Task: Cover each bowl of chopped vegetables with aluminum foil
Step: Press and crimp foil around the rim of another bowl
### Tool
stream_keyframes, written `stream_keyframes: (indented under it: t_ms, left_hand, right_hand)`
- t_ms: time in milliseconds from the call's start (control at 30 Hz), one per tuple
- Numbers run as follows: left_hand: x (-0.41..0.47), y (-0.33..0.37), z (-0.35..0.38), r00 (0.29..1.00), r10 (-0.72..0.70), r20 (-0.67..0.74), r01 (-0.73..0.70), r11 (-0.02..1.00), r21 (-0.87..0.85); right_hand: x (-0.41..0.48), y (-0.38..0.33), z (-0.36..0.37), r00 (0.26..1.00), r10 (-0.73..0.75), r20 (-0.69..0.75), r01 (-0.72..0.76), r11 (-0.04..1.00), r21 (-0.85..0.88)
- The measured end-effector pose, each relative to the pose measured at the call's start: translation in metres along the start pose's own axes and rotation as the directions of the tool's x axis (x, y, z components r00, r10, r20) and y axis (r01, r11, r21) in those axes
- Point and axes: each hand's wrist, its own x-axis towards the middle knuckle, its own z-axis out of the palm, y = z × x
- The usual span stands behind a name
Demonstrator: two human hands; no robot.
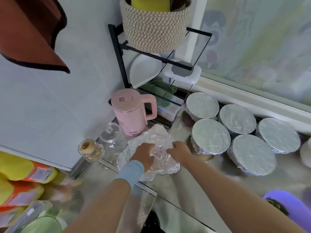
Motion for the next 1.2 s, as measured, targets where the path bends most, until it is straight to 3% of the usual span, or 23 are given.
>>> stream_keyframes:
  t_ms: [133, 200, 300, 400, 500, 700, 933, 1100, 1200]
  left_hand:
    - [0.002, 0.021, -0.019, 0.933, 0.14, -0.333, -0.15, 0.989, -0.007]
    - [0.0, 0.037, -0.026, 0.883, 0.192, -0.429, -0.184, 0.981, 0.06]
    - [-0.005, 0.063, -0.031, 0.856, 0.15, -0.495, -0.147, 0.988, 0.045]
    - [-0.01, 0.093, -0.03, 0.931, 0.042, -0.362, -0.066, 0.996, -0.053]
    - [-0.018, 0.129, -0.015, 0.969, 0.06, -0.238, -0.068, 0.997, -0.025]
    - [-0.041, 0.222, 0.053, 0.972, 0.166, -0.163, -0.175, 0.984, -0.04]
    - [-0.072, 0.307, 0.146, 0.982, 0.183, -0.045, -0.181, 0.983, 0.028]
    - [-0.097, 0.334, 0.209, 0.923, 0.307, -0.232, -0.28, 0.949, 0.143]
    - [-0.109, 0.34, 0.242, 0.926, 0.339, -0.168, -0.314, 0.936, 0.159]
  right_hand:
    - [-0.014, -0.001, -0.029, 0.998, -0.037, 0.044, 0.032, 0.994, 0.102]
    - [-0.027, 0.003, -0.052, 0.995, -0.077, 0.059, 0.07, 0.991, 0.112]
    - [-0.044, 0.02, -0.087, 0.994, -0.1, 0.051, 0.093, 0.988, 0.125]
    - [-0.059, 0.043, -0.125, 0.995, -0.102, -0.003, 0.102, 0.989, 0.104]
    - [-0.078, 0.072, -0.163, 0.994, -0.1, -0.04, 0.102, 0.993, 0.055]
    - [-0.108, 0.167, -0.233, 0.964, -0.113, -0.24, 0.139, 0.986, 0.096]
    - [-0.142, 0.289, -0.287, 0.961, -0.091, -0.262, 0.12, 0.988, 0.094]
    - [-0.15, 0.352, -0.282, 0.946, -0.102, -0.307, 0.139, 0.985, 0.102]
    - [-0.152, 0.371, -0.271, 0.937, -0.067, -0.343, 0.148, 0.966, 0.214]
